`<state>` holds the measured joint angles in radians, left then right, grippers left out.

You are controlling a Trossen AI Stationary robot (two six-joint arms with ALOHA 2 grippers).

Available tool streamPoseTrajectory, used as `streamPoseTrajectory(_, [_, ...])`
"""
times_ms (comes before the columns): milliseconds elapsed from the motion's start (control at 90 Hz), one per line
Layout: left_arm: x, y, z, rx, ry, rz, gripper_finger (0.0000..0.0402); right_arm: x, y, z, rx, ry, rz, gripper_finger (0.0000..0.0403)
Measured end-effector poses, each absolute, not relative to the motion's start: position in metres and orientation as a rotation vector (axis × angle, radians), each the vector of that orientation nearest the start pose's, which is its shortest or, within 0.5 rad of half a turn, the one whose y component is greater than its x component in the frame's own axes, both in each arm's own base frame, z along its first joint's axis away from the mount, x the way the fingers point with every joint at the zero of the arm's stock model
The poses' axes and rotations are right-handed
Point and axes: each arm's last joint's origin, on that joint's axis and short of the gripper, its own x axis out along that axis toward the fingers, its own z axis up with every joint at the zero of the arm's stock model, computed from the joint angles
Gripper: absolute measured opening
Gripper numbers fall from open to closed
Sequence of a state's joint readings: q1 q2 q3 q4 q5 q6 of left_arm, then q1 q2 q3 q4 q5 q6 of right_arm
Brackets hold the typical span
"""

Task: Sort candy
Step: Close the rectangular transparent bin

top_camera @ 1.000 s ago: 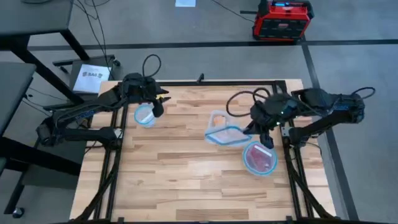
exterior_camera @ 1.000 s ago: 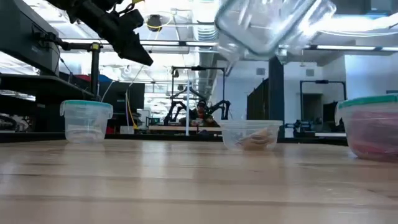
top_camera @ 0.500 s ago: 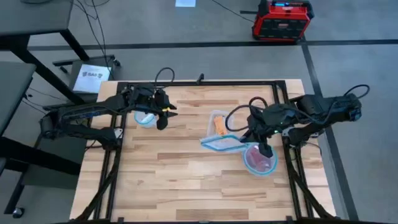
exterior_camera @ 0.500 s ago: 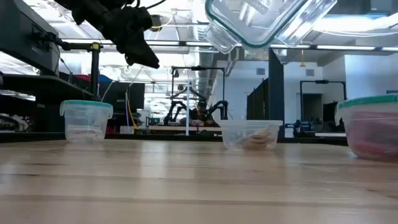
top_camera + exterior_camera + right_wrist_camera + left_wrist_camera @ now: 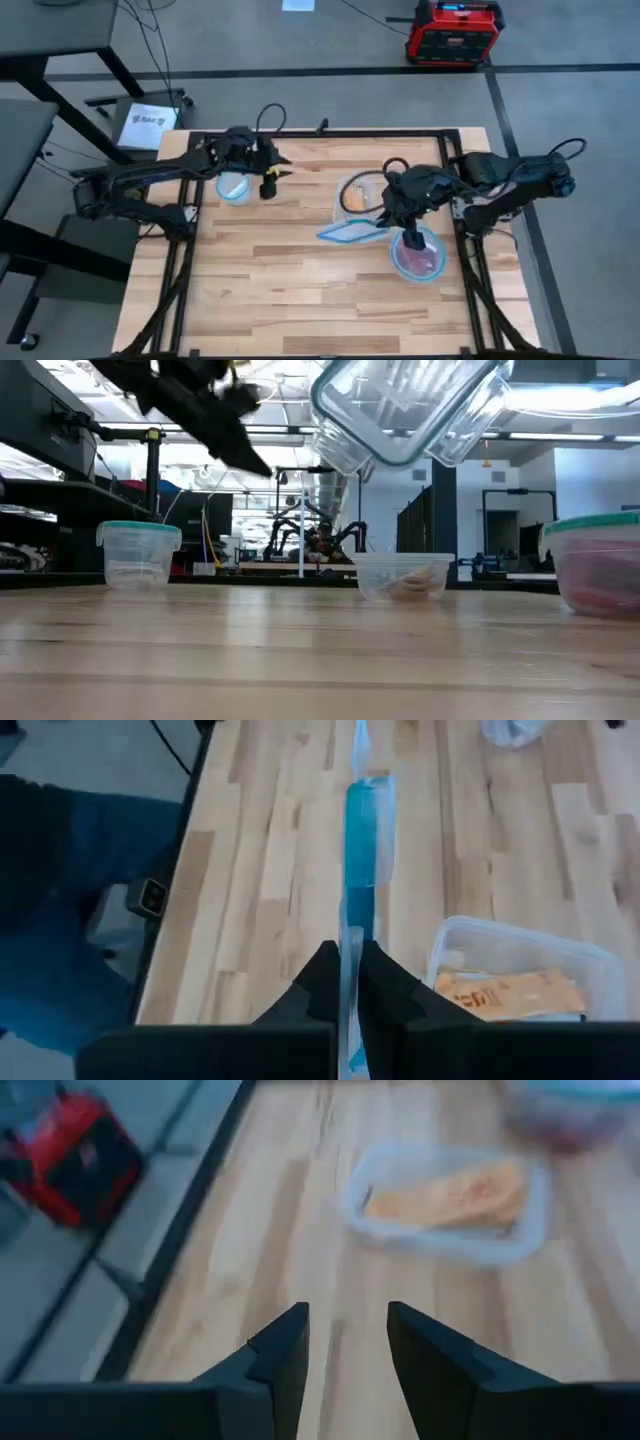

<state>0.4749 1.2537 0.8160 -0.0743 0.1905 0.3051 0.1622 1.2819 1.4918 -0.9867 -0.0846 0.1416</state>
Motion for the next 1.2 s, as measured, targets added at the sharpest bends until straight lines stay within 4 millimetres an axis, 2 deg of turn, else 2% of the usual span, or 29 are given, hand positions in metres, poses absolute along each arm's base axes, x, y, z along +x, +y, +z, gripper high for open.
streamPoseTrajectory(133, [0.255,0.119,0.236,0.007,0.545,0.040,0.0123,0.238,0.037,0.399,0.096,0.785,0.182,0.0000])
streamPoseTrajectory(300, [0.278,0.102,0.219,-0.062,0.537,-0.092,0.0123,0.242,0.025,0.398,0.064,0.781,0.148,0.0000])
streamPoseTrajectory(478, [0.296,0.085,0.225,-0.038,0.413,-0.118,0.0123,0.249,0.013,0.394,0.047,0.793,0.134,0.0000])
streamPoseTrajectory(833, [0.307,0.055,0.238,-0.029,0.292,-0.215,0.0123,0.252,0.003,0.390,0.031,0.811,0.103,0.0000])
streamPoseTrajectory(1011, [0.311,0.035,0.241,-0.009,0.256,-0.280,0.0123,0.256,-0.017,0.385,0.038,0.837,0.014,0.0000])
streamPoseTrajectory(1200, [0.312,0.024,0.239,-0.020,0.276,-0.278,0.0123,0.257,-0.045,0.378,0.092,0.883,-0.088,0.0000])
